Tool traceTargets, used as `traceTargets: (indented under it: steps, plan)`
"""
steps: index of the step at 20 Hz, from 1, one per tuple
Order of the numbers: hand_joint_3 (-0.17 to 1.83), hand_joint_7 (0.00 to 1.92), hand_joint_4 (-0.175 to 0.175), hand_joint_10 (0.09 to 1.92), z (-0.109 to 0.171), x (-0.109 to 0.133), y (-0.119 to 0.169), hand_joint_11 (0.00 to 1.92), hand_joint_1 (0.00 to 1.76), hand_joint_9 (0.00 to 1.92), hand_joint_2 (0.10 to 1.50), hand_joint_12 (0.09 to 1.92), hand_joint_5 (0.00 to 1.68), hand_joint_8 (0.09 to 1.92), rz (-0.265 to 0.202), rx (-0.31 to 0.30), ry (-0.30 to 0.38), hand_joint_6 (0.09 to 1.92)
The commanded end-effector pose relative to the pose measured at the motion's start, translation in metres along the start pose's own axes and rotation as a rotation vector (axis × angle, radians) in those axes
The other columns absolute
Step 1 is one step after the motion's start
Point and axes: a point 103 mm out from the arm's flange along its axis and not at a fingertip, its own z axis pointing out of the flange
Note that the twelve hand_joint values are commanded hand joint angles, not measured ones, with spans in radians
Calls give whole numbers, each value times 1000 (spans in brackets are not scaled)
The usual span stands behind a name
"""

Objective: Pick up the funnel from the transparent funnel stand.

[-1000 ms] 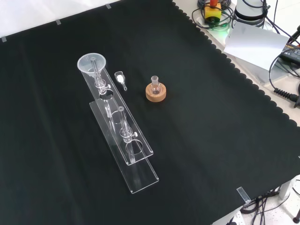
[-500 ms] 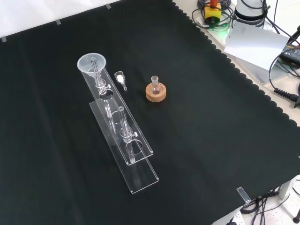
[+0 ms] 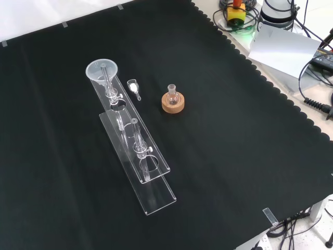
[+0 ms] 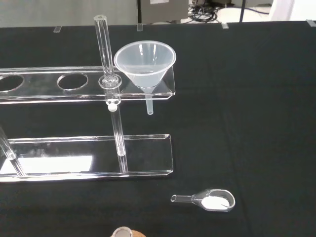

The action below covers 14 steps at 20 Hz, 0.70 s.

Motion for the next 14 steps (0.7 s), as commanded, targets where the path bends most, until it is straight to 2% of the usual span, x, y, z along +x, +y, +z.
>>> traceTargets:
  steps: [1,6,14]
  plan:
    - [381,0,-2,633,6,-15,87,26,0,138,1214,1372,185,344,-53,3,25,87]
    - [366,13,-5,642,11,-20,132,29,0,151,1203,1385,194,360,-80,4,50,87]
    - [339,49,-9,664,45,-10,182,36,49,177,1186,1399,213,409,-101,62,15,87]
